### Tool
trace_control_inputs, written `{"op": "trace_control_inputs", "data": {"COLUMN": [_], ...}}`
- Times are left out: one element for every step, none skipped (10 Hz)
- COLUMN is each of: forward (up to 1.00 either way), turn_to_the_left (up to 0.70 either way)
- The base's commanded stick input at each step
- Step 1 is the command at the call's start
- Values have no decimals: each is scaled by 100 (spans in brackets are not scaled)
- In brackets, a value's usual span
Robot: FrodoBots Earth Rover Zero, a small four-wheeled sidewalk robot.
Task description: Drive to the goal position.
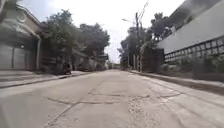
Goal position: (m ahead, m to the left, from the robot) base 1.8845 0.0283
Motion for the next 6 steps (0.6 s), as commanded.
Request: {"op": "trace_control_inputs", "data": {"forward": [50, 50, 50, 50, 50, 50], "turn_to_the_left": [-32, -27, -23, -18, -14, -9]}}
